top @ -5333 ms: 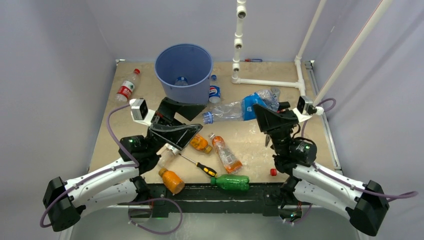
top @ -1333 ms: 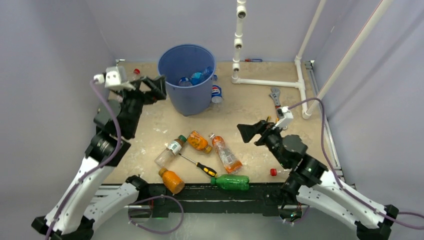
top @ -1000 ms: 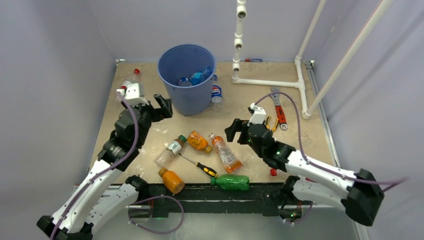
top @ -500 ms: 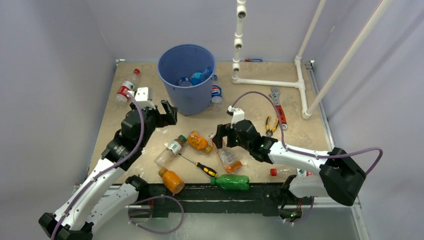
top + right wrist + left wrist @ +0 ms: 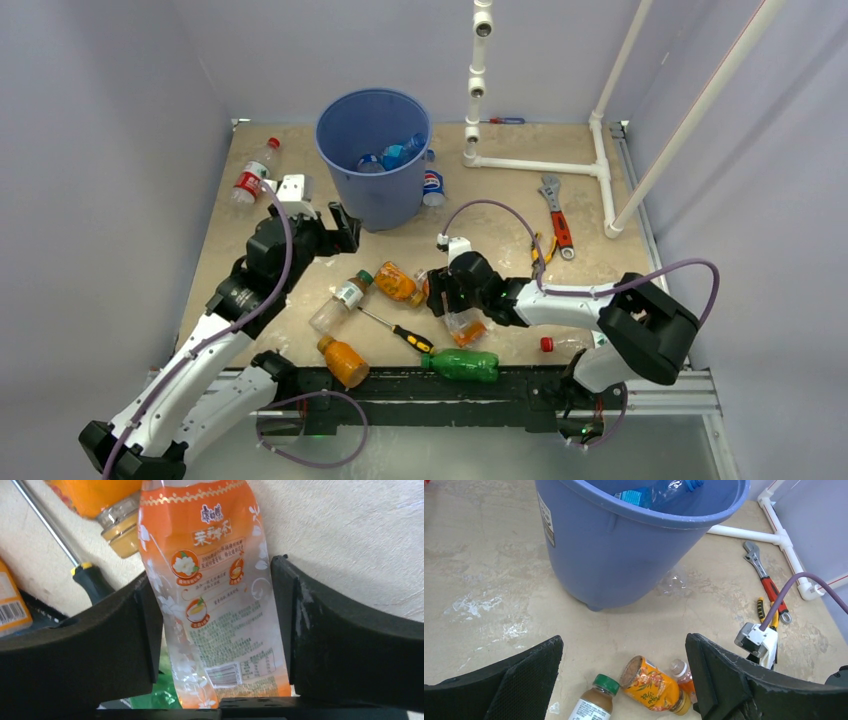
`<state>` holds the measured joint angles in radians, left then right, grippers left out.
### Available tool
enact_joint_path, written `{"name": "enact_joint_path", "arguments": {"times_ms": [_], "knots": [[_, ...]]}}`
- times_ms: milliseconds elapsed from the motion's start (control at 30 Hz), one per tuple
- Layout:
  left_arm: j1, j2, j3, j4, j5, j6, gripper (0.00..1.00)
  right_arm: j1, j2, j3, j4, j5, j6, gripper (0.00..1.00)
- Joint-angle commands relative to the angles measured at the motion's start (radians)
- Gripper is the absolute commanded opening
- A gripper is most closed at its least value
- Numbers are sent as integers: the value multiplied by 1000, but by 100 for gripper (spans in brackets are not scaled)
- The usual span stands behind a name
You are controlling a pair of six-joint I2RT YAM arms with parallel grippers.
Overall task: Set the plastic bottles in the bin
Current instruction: Pick up the plastic bottle at the center of the board.
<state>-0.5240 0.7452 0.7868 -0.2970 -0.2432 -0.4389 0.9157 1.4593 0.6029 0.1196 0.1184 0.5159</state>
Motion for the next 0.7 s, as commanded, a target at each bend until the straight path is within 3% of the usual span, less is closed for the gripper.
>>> {"name": "enact_joint_path", "arguments": {"times_ms": [0, 267, 433, 667], "knots": [[1, 5, 1, 18, 26, -15, 91, 6, 7, 17, -16, 75, 3, 70], [1, 12, 1, 17, 31, -14, 90, 8, 8, -8, -11, 108, 9, 49], [1, 18, 2, 16, 33, -12, 90, 8, -16, -10, -14, 125, 20, 43], [1, 15, 1, 16, 32, -11, 90, 11, -315, -121, 89, 132, 10, 37]]}}
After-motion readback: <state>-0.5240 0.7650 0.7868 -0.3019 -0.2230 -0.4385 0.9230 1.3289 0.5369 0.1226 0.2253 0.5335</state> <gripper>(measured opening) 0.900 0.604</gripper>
